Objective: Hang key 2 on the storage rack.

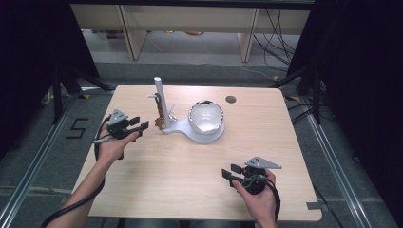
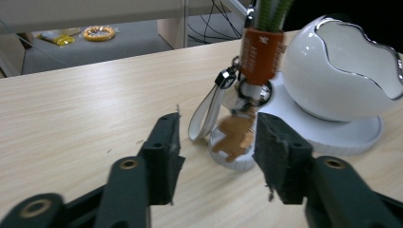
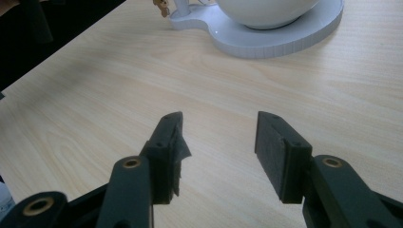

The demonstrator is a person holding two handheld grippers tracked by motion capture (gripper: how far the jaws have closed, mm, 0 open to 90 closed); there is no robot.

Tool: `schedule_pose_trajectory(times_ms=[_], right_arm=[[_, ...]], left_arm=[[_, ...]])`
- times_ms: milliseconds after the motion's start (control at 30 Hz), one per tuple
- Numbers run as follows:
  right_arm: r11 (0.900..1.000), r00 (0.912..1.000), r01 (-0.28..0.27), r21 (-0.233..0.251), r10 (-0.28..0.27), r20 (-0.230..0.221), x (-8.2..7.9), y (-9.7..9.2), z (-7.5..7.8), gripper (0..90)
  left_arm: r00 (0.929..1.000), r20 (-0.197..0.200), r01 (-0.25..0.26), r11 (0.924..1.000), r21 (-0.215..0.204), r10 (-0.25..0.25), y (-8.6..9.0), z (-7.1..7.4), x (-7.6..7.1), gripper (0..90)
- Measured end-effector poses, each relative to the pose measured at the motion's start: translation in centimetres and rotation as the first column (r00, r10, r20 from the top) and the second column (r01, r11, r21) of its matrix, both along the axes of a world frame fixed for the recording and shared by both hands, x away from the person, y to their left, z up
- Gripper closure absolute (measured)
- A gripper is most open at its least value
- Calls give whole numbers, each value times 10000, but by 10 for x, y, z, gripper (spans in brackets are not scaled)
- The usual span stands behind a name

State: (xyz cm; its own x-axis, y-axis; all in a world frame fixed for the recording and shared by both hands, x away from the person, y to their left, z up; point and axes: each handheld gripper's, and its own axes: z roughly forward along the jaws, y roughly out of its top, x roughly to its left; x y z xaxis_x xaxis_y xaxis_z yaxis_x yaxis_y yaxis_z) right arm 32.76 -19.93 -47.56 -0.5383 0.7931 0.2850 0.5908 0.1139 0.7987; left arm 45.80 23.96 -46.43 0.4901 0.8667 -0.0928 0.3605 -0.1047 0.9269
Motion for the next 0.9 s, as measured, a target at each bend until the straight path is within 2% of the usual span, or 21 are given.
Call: schedule_pose_trajectory(times_ms=[167, 200, 233, 300, 333, 467, 500, 567, 600, 633, 667, 700, 733, 767, 833, 900], right_arm=[[9999, 10000, 0, 158, 2, -68, 0, 0, 0, 529], [10000, 9999, -4, 16, 4, 133, 1, 0, -2, 529], [10000, 10000, -21, 95, 20, 97, 1, 0, -2, 529], [10000, 10000, 14, 53, -14, -10, 1, 0, -2, 529], [9998, 9996, 112, 174, -108, -267, -2, 1, -1, 529], [9997, 9994, 197, 132, -193, -297, -1, 1, -4, 528], [9997, 9985, 235, 39, -233, -486, -2, 1, -3, 528], [9998, 9992, 181, 49, -179, -354, 0, 2, -5, 528], [9998, 9993, 162, 86, -159, -345, -1, 2, -5, 527], [9997, 9999, -4, -228, 1, -133, 1, 0, -5, 527], [9999, 10000, -75, -106, 75, -32, 1, 0, -6, 527], [10000, 9998, -86, 9, 87, -206, 1, 2, -7, 526], [9998, 9998, -78, -164, 75, -171, 2, 2, -8, 526], [9999, 9997, -104, -135, 101, -212, 2, 2, -8, 525], [9999, 9995, -152, 31, 153, -281, 0, 2, -9, 524], [9999, 9993, -78, -100, 74, -356, 0, 3, -9, 522]], left_arm=[[9996, 265, -35, 10000, 72, 33, 13, -11, -29, 390], [9996, 260, -117, 9999, 110, 115, 16, -14, -35, 377], [9995, 302, -134, 9999, 37, 133, 18, -18, -42, 367], [9988, 424, -224, 9997, -40, 226, 23, -25, -56, 355], [9984, 482, -299, 9995, -80, 303, 25, -30, -63, 350], [9962, 677, -529, 9982, -290, 547, 32, -47, -89, 347], [9949, 813, -563, 9978, -357, 590, 34, -51, -94, 347], [9922, 985, -729, 9965, -398, 765, 37, -56, -102, 347], [9916, 1015, -756, 9957, -529, 807, 38, -58, -105, 346], [9904, 1066, -811, 9947, -629, 875, 39, -59, -108, 344], [9898, 1057, -886, 9938, -665, 953, 40, -60, -110, 344], [9874, 1225, -918, 9930, -739, 1004, 41, -61, -112, 343], [9869, 1214, -990, 9929, -653, 1064, 41, -60, -114, 343], [9843, 1402, -965, 9919, -825, 1074, 41, -61, -114, 342], [9848, 1332, -1021, 9920, -745, 1114, 41, -61, -115, 342], [9859, 1314, -969, 9937, -570, 1036, 40, -61, -114, 342]])
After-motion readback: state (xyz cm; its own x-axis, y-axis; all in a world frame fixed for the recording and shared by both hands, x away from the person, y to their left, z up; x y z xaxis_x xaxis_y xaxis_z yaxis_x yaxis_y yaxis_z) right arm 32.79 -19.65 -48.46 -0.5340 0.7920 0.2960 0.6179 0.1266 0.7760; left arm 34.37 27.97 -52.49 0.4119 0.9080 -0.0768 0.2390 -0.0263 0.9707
